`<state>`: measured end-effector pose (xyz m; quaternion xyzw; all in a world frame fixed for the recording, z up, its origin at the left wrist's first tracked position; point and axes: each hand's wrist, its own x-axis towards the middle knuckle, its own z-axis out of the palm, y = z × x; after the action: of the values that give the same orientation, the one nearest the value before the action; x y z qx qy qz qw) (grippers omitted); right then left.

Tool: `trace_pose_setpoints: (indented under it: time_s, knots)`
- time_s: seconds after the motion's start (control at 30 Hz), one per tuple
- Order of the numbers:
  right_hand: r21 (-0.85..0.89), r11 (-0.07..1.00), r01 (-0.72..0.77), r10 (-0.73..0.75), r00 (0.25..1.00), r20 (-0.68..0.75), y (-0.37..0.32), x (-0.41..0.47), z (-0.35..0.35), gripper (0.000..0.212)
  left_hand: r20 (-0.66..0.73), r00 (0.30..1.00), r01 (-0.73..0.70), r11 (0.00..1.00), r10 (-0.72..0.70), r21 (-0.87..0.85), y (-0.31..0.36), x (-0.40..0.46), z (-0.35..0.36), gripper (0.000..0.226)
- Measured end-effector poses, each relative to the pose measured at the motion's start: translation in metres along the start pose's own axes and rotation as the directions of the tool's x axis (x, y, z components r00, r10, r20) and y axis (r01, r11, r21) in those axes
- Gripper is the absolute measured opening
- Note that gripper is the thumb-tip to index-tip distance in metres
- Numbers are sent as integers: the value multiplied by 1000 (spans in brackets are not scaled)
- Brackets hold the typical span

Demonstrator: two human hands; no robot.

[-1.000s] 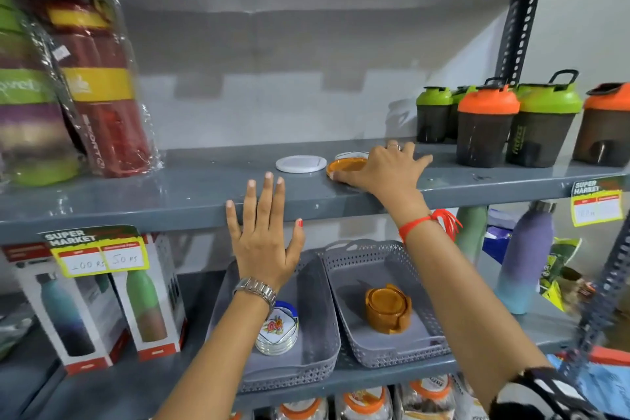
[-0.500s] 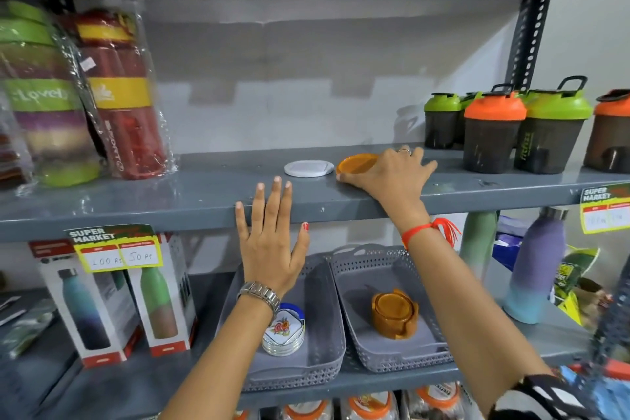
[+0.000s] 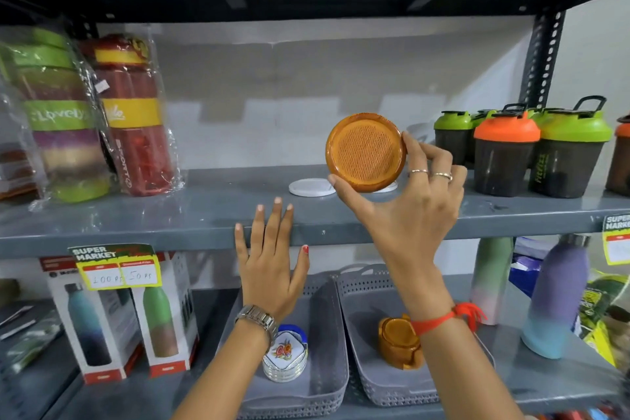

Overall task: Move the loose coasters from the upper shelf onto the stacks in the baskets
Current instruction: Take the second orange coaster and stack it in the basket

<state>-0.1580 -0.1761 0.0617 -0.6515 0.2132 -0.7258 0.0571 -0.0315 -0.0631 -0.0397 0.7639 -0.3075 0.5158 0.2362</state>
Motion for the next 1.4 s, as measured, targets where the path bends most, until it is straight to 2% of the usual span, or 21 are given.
trace_pose_setpoints:
  time_s: [0.13, 0.3, 0.53, 0.8, 0.93, 1.0, 1.07, 1.17, 1.23, 1.4]
  knots:
    - [106, 994, 8, 0, 998, -69, -13, 1, -19, 92, -26, 1000, 5, 1000, -4, 20, 2, 0, 2, 62]
    - [146, 989, 23, -6, 993, -115, -22, 4, -38, 91, -68, 997, 29, 1000, -29, -8, 5, 1, 6, 64]
    - [81, 997, 10, -7, 999, -39, -9, -5, -37, 91, -80, 995, 49, 995, -56, -90, 20, 4, 8, 63]
    - [30, 979, -200, 199, 980, 28, 56, -59, -48, 90, -58, 996, -72, 993, 67, -89, 59, 9, 12, 61]
    - [-110, 949, -295, 306, 947, 101, 100, -109, -52, 89, -76, 991, -116, 988, 109, -101, 69, 8, 20, 64]
    - [-250, 915, -318, 369, 909, 193, 120, -134, -47, 91, -81, 993, -95, 991, 88, -90, 72, 8, 24, 64]
    - [-439, 852, -285, 445, 835, 323, 136, -150, -37, 95, -82, 994, -78, 995, 73, -62, 73, 7, 28, 63]
    - [-659, 742, -123, 564, 646, 515, 160, -163, -14, 99, -106, 992, -73, 996, 69, -42, 72, 6, 34, 62]
    - [-697, 716, -44, 594, 563, 575, 175, -169, 3, 96, -128, 990, -65, 997, 58, -48, 72, 5, 36, 60]
    - [-713, 701, 20, 655, 378, 654, 201, -185, 35, 80, -166, 984, -68, 996, 59, -50, 72, 6, 39, 57]
